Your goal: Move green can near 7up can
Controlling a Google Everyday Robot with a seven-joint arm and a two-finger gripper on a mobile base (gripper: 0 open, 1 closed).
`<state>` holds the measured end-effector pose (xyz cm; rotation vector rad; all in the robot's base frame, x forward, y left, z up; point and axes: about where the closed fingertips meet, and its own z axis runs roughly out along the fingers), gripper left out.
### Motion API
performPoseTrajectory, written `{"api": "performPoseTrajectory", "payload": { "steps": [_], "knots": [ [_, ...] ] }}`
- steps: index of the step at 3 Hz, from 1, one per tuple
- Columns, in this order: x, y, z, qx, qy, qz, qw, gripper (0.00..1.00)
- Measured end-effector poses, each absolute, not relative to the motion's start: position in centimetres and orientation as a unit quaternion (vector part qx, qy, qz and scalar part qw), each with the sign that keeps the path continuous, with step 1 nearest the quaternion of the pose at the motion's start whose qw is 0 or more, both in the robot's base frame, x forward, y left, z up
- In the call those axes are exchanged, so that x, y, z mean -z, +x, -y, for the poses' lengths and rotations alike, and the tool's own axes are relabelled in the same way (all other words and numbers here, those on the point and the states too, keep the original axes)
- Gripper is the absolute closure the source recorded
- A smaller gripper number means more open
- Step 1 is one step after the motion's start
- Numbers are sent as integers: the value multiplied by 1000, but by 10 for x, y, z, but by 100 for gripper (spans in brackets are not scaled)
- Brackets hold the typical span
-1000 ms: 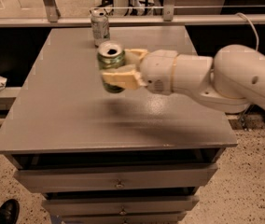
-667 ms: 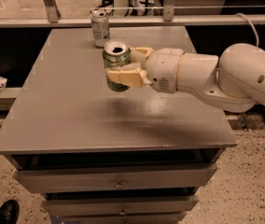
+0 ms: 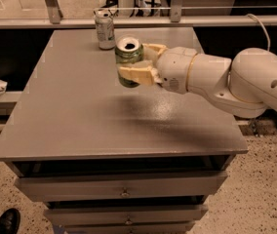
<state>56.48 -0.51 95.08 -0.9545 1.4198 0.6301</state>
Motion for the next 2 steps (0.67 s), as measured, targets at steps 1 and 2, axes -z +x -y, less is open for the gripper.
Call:
{"api": "performPoseTrajectory", "payload": {
  "steps": [1, 2],
  "knots": [
    [-947, 645, 32, -248, -400, -614, 634, 100],
    [-948, 711, 43, -234, -400, -622, 631, 100]
  ]
}}
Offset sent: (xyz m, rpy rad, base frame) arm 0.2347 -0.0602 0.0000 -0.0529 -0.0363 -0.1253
